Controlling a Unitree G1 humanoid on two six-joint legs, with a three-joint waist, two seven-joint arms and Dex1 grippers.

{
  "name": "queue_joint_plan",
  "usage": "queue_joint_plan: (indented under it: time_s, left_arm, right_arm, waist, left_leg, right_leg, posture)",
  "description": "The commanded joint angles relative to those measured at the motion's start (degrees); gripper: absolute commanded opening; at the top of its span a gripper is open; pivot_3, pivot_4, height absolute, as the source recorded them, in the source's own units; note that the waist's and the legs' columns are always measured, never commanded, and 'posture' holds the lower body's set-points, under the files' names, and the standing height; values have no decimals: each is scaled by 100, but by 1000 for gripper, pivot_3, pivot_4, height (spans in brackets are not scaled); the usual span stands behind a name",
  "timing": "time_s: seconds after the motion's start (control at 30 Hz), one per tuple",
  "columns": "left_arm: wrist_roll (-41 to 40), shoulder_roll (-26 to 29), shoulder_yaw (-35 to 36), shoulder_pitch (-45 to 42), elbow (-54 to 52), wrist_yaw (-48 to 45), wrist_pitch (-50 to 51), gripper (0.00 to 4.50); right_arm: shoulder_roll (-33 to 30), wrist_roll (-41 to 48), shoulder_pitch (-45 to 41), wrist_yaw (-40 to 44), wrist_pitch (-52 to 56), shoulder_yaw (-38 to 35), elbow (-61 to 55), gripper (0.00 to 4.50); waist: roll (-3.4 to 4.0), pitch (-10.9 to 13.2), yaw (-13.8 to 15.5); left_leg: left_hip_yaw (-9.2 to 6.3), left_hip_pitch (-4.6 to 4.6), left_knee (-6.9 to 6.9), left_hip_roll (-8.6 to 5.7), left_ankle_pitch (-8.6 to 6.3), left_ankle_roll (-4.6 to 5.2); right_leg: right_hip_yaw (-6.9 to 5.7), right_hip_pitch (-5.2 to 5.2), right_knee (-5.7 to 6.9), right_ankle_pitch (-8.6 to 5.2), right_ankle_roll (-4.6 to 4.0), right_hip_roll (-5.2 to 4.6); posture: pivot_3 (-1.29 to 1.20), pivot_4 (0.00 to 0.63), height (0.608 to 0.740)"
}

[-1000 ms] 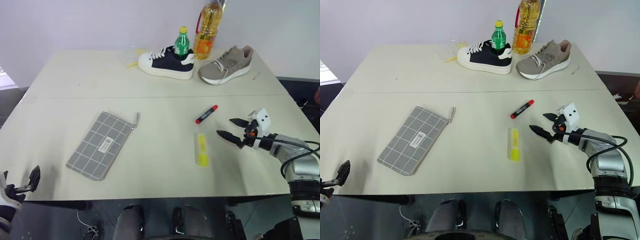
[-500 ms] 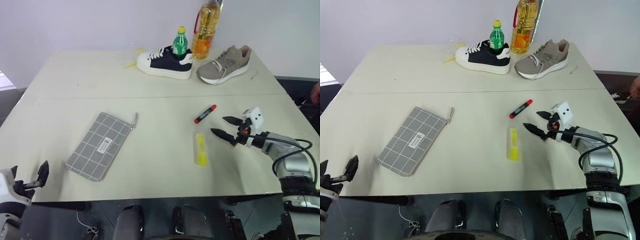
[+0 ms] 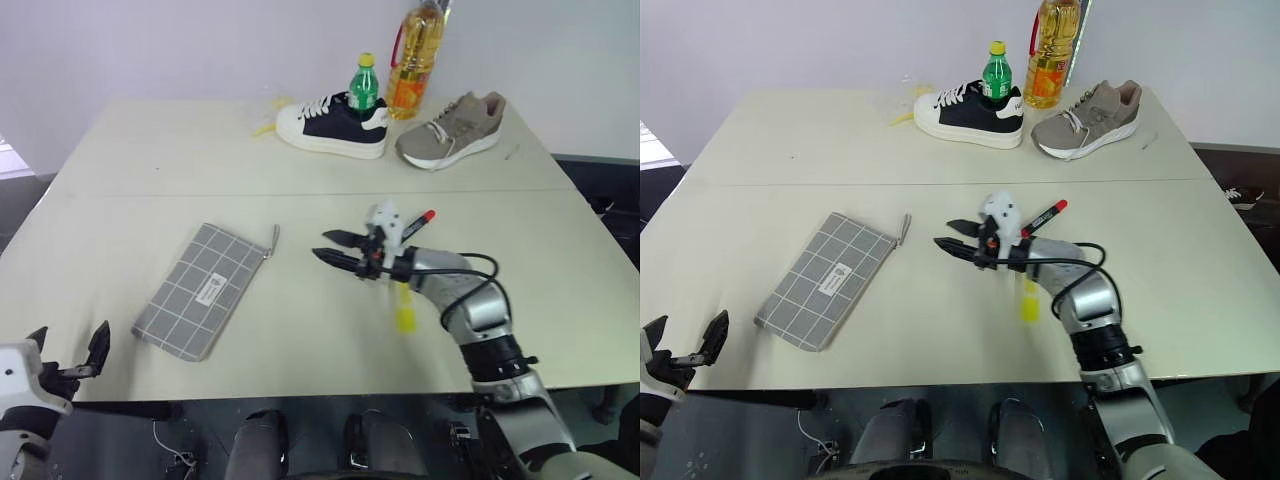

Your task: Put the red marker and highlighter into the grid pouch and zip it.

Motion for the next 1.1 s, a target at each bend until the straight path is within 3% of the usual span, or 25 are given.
queue_joint_plan:
  time_s: [0.03,0.1,0.3,0.6,0.87,1.1]
  left_arm:
    - [182,100,-73,128,-181,-144,-258,4500]
    - [250,127,-100,166,-165,-185,-327,4500]
    - [352,127,-150,259,-151,-214,-483,4500]
    - [686,89,-238,715,-299,-319,-854,4500]
    - [2160,989,-745,1331,-337,-987,-1893,4500]
    - [3121,1660,-1086,930,133,-964,-2564,4500]
  right_arm:
    - [553,-265,-339,-274,-18,550,-36,60]
    - [1056,-618,-613,-596,-4,989,273,60]
    - [1687,-1309,-981,-1086,73,1585,1131,60]
    - [2213,-1515,-1259,-1753,1172,1235,2237,60]
    - [2279,-1357,-1269,-1763,1468,1098,2282,60]
    - [2332,-1316,-1249,-1773,1456,1150,2268,60]
  waist:
    - [4,3,-11]
    - [5,3,-39]
    - [-9,-5,15]
    - [-11,-7,-20]
    - [-5,-10,7]
    - [-1,-12,-5]
  left_leg:
    - [0,0,-1,1,0,0]
    - [2,0,-3,5,0,0]
    - [-1,-4,1,0,0,0]
    - [3,-6,-1,1,-1,0]
    - [1,-6,1,1,-3,-4]
    - [5,-6,-3,2,-2,-2]
  right_leg:
    - [0,-2,1,0,0,2]
    - [1,-9,10,0,0,6]
    - [1,-15,18,1,-2,9]
    - [2,-19,13,1,-3,-3]
    - [2,-19,11,-10,-20,-6]
    - [3,-23,11,-3,-7,-4]
  posture:
    - [0,150,702]
    - [0,150,702]
    - [0,150,702]
    - [0,150,702]
    - [0,150,702]
    - [0,150,702]
